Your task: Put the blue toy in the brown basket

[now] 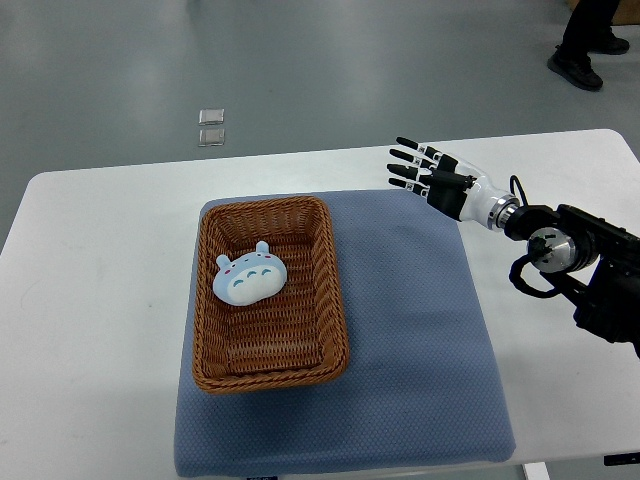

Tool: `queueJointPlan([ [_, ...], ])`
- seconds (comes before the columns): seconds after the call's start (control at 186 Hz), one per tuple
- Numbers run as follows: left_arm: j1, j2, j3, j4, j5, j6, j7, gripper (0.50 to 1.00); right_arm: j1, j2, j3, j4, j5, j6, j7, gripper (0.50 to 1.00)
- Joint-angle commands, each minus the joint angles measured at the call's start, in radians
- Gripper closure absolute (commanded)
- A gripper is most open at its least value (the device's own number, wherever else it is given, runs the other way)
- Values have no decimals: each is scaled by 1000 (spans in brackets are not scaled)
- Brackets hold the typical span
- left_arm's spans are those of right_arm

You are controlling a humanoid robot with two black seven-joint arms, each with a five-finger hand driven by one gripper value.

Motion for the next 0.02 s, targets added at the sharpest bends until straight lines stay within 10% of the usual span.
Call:
queueJointPlan([
  [0.0,0,0,0,0,-1,0,0,500,1,2,0,0,0,0,2,587],
  [0.016,0,0,0,0,1,0,0,500,1,3,0,0,0,0,2,587],
])
